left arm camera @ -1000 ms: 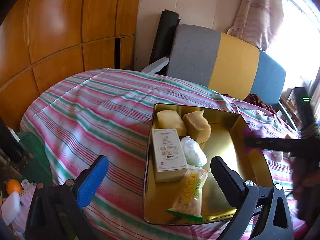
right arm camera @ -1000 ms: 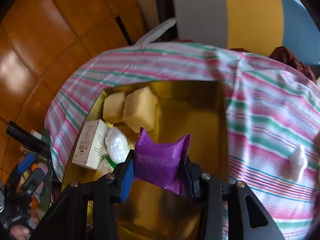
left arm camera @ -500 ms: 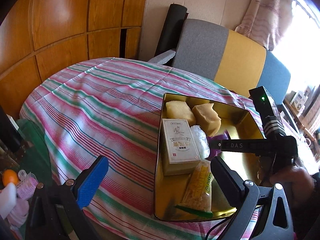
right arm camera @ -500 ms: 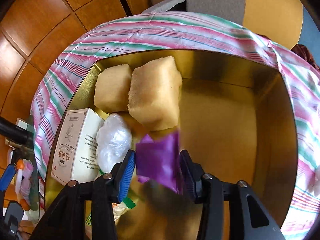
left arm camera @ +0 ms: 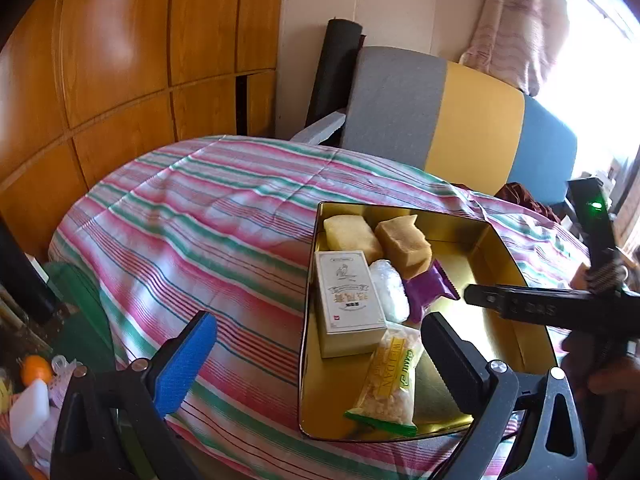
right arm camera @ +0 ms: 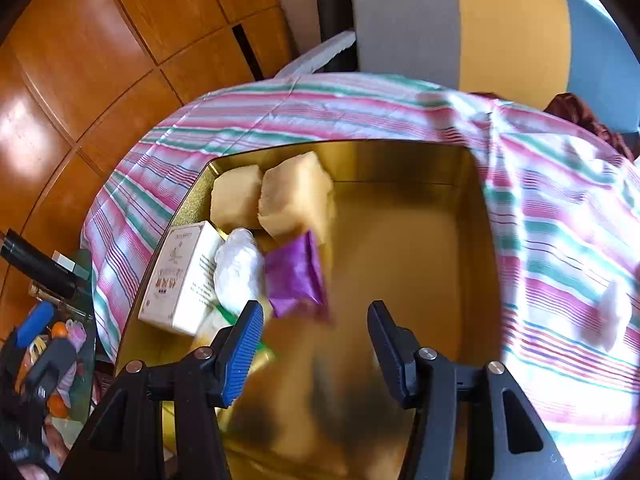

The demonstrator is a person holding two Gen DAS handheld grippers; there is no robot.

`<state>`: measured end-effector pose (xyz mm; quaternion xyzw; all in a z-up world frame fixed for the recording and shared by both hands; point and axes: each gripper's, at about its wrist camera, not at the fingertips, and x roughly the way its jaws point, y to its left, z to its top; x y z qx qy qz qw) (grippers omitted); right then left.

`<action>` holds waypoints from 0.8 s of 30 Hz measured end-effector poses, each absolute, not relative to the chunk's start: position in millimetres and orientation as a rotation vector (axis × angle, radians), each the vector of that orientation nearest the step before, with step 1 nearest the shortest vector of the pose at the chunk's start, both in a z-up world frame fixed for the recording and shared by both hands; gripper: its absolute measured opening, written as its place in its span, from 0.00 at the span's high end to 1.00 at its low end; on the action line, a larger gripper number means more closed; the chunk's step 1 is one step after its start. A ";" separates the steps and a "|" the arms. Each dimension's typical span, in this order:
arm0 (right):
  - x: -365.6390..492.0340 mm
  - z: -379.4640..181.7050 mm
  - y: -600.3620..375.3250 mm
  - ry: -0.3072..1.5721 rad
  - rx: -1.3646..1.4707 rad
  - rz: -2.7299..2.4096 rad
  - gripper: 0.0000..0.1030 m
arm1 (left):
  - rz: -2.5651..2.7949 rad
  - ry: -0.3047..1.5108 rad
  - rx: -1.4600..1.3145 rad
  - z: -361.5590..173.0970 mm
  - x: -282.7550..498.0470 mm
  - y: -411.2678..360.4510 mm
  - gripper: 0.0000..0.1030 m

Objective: Organize objects
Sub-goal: 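Carry the purple pouch into the tray and open the right tool, then reach the left tool to the white plastic-wrapped bundle and grasp it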

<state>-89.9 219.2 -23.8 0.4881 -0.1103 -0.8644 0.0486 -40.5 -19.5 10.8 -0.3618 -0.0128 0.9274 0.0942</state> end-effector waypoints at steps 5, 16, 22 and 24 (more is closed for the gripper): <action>-58.8 -9.3 243.2 -0.350 1.441 -2.712 0.46 | 2.754 0.026 -1.039 16.8 -33.5 -8.2 0.00; 4.1 6.0 321.4 -0.462 1.405 -2.881 0.46 | 2.736 0.163 -0.936 33.9 -12.6 25.7 0.00; 30.3 10.8 367.7 -0.520 1.405 -2.973 0.46 | 2.709 0.249 -0.883 41.3 -3.0 49.5 0.00; 38.9 12.3 384.4 -0.542 1.407 -3.007 0.46 | 2.695 0.269 -0.871 42.7 -0.7 57.1 0.00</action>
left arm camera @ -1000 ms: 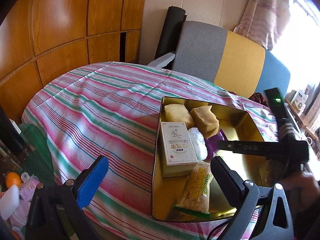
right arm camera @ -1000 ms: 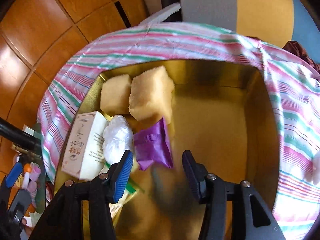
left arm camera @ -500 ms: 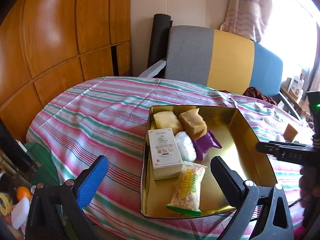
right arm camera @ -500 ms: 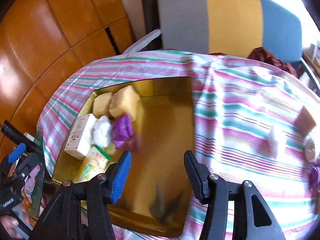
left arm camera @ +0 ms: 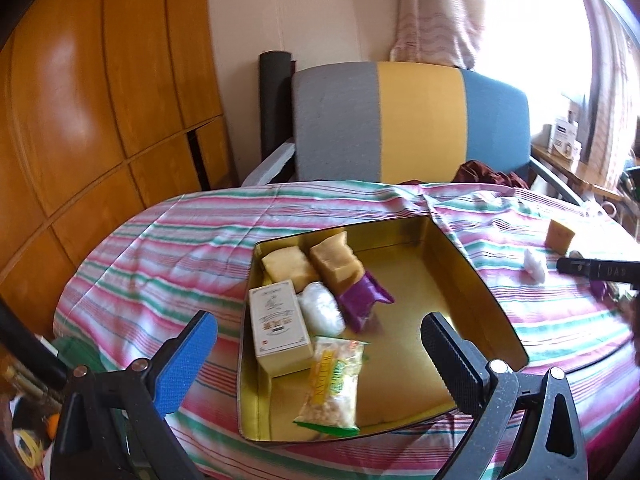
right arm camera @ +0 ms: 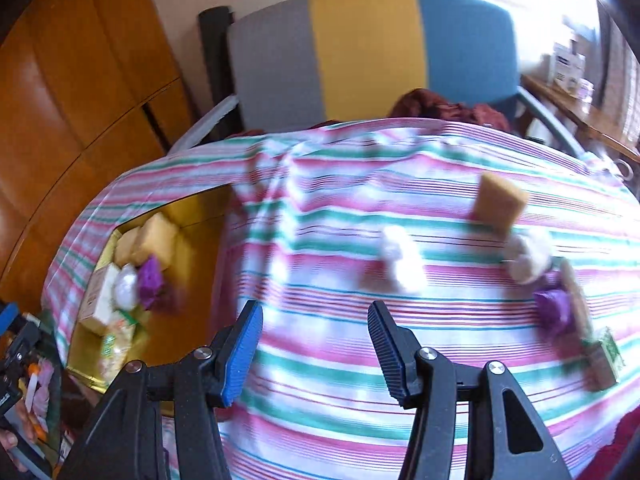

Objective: Organize objects
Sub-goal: 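Reach the left tool to the white plastic-wrapped bundle and grasp it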

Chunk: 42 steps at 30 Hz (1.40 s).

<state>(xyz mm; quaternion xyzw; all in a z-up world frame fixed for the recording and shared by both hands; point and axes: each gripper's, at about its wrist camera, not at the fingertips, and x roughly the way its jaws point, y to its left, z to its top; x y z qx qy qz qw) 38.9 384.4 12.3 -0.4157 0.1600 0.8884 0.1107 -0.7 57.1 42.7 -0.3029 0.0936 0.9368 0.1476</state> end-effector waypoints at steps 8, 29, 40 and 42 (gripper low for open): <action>67.4 21.6 442.8 0.490 -1.122 2.510 0.46 | 2.634 0.344 -0.853 43.7 5.3 87.4 0.00; 149.8 1.9 584.3 0.828 -0.780 2.172 0.46 | 2.369 0.385 -0.947 32.8 -1.6 191.2 0.02; 181.0 -12.5 609.2 1.062 -0.701 2.040 0.46 | 2.170 0.407 -0.987 17.1 -10.3 297.8 0.09; 188.0 -14.5 614.3 1.095 -0.675 2.011 0.46 | 2.156 0.397 -1.008 11.0 -15.5 316.7 0.12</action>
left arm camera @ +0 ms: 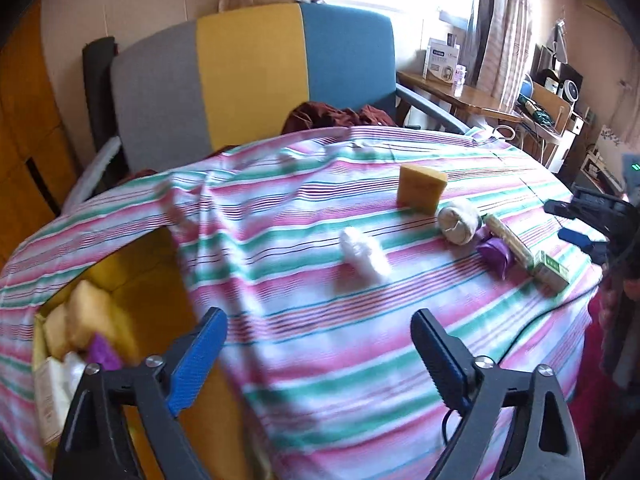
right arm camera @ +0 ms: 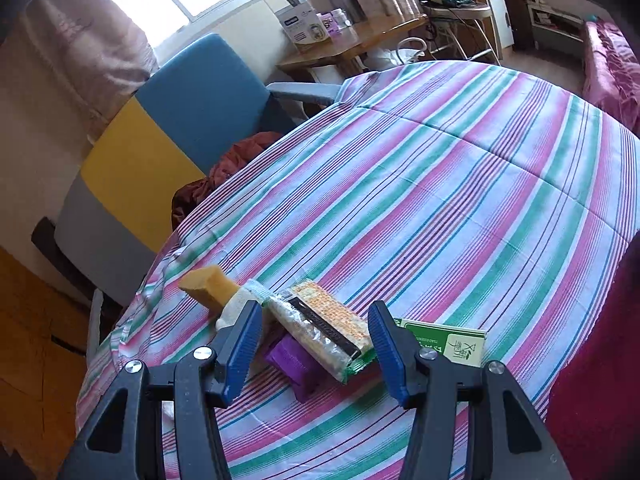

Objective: Organize objects
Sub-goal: 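Reach the left tool to the white plastic-wrapped bundle and grasp it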

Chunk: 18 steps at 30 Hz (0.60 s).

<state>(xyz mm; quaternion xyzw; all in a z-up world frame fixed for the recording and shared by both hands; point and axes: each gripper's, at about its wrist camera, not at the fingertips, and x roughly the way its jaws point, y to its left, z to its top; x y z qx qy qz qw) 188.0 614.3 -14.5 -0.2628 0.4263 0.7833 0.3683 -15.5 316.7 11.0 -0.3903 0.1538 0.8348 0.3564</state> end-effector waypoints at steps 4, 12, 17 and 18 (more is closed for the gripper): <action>193.3 -18.4 618.8 1.133 -0.662 1.985 0.46 | 2.132 0.382 -1.047 -3.6 -28.9 348.7 0.12; 184.1 -24.2 619.9 1.148 -0.717 1.998 0.46 | 2.115 0.313 -1.171 -35.0 -69.5 391.8 0.12; 183.4 -24.9 620.6 1.154 -0.713 1.996 0.46 | 2.111 0.306 -1.227 -54.8 -87.2 413.2 0.19; 183.6 -25.0 621.4 1.158 -0.708 1.993 0.46 | 2.097 0.310 -1.237 -58.8 -89.7 417.1 0.30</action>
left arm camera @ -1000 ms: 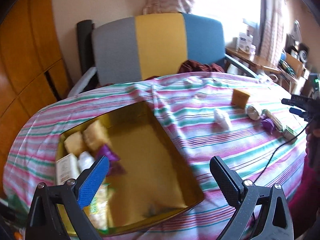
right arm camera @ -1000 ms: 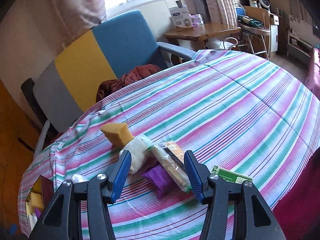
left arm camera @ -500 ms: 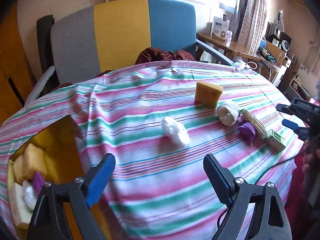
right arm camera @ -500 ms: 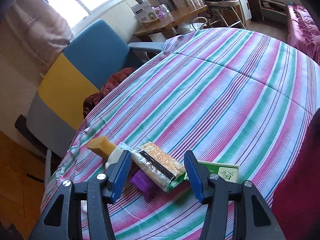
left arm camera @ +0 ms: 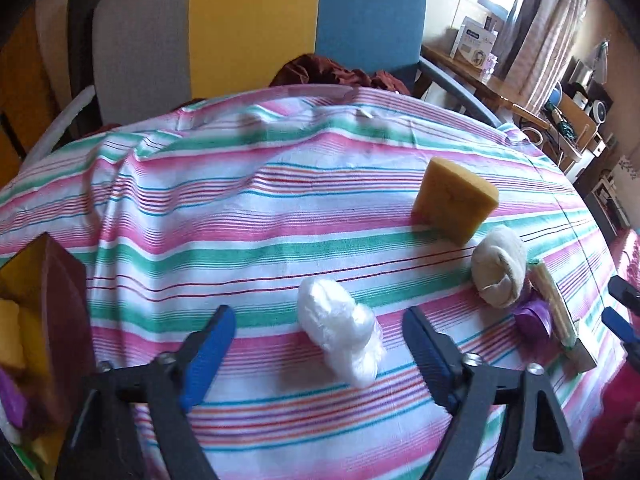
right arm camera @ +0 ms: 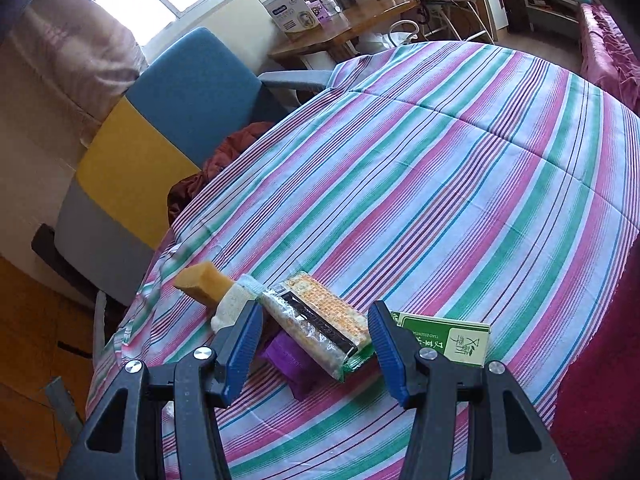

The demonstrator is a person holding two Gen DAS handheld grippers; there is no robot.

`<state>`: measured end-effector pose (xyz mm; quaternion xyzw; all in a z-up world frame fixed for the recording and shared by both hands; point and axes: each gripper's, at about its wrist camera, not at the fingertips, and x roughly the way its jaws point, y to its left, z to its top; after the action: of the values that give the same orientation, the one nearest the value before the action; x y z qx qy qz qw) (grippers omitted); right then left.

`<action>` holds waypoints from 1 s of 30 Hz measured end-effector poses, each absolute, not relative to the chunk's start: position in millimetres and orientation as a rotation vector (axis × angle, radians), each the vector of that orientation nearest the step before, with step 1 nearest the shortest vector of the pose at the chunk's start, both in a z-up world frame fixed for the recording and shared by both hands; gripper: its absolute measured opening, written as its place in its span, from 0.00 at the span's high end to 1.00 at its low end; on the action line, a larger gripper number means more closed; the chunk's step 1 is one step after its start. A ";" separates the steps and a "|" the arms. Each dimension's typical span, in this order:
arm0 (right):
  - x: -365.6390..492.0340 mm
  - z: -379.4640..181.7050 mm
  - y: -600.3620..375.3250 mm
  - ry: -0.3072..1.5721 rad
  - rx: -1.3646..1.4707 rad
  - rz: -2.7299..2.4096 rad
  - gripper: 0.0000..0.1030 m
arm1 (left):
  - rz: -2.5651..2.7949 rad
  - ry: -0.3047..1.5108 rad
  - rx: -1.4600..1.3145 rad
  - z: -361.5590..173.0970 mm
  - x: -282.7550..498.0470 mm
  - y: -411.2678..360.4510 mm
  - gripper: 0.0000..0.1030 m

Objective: Organize objects
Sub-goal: 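Reach the left tool to the white plastic-wrapped bundle and grasp it, then lift the plastic bundle with the left tool while the right tool grasps the green box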

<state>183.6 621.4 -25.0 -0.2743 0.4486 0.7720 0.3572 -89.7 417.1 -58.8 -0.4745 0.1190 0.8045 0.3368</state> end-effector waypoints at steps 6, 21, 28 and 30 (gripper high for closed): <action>207.2 -25.4 632.6 1.217 -0.584 1.910 0.46 | 2.097 0.350 -1.240 -76.2 -90.1 422.3 0.62; 211.2 -48.6 642.6 1.321 -0.668 1.778 0.46 | 2.093 0.459 -1.154 -79.3 -80.7 421.5 0.62; 176.5 -32.7 643.2 1.031 -1.080 1.902 0.44 | 2.077 0.469 -1.168 -78.0 -79.2 414.9 0.62; 168.4 -27.7 642.7 0.895 -1.222 1.950 0.43 | 2.075 0.471 -1.172 -77.8 -77.2 413.4 0.62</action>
<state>168.4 642.7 -27.7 -0.4673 0.3422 0.7455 0.3300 -77.2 413.4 -77.8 -0.4521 0.1817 0.8005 0.3489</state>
